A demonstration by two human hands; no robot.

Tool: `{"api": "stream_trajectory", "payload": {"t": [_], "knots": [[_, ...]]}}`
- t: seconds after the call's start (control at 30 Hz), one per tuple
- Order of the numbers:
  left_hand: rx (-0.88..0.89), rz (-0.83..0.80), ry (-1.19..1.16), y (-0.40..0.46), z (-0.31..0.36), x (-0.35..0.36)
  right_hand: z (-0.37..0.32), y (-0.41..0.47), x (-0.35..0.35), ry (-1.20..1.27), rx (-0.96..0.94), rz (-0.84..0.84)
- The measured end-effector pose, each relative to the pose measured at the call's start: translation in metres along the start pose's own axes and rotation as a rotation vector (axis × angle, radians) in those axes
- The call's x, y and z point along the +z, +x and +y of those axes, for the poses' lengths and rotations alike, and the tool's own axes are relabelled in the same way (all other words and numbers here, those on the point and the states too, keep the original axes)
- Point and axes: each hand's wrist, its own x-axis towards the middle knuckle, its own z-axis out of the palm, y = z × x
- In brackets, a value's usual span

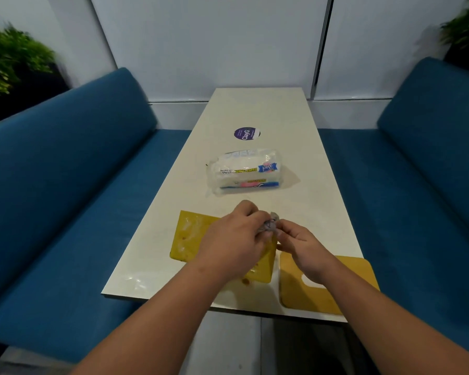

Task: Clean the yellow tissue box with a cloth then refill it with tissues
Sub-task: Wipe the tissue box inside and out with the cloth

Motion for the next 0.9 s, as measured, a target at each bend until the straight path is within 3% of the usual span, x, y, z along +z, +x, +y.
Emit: {"api": "stream_trajectory", "payload": {"t": [0.1, 0.23, 0.4, 0.53, 0.7, 0.9], "knots": [[0.024, -0.052, 0.112, 0.007, -0.001, 0.009, 0.000, -0.001, 0.000, -0.007, 0.012, 0.013], [-0.062, 0.005, 0.134, 0.003, -0.022, 0.013, 0.001, -0.001, -0.001, -0.075, 0.010, 0.022], [-0.011, 0.037, 0.127, 0.001, -0.008, 0.022, 0.000, 0.000, 0.000, -0.062, -0.002, 0.033], [-0.129, 0.060, 0.140, -0.001, -0.030, 0.016, 0.001, 0.000, -0.001, -0.078, 0.009, 0.043], [-0.021, 0.045, 0.122, 0.002, -0.006, 0.023, -0.001, 0.000, 0.002, -0.068, -0.016, 0.036], [-0.192, 0.045, 0.110, -0.004, -0.040, 0.008, -0.001, 0.000, 0.001, -0.127, -0.012, 0.034]]}}
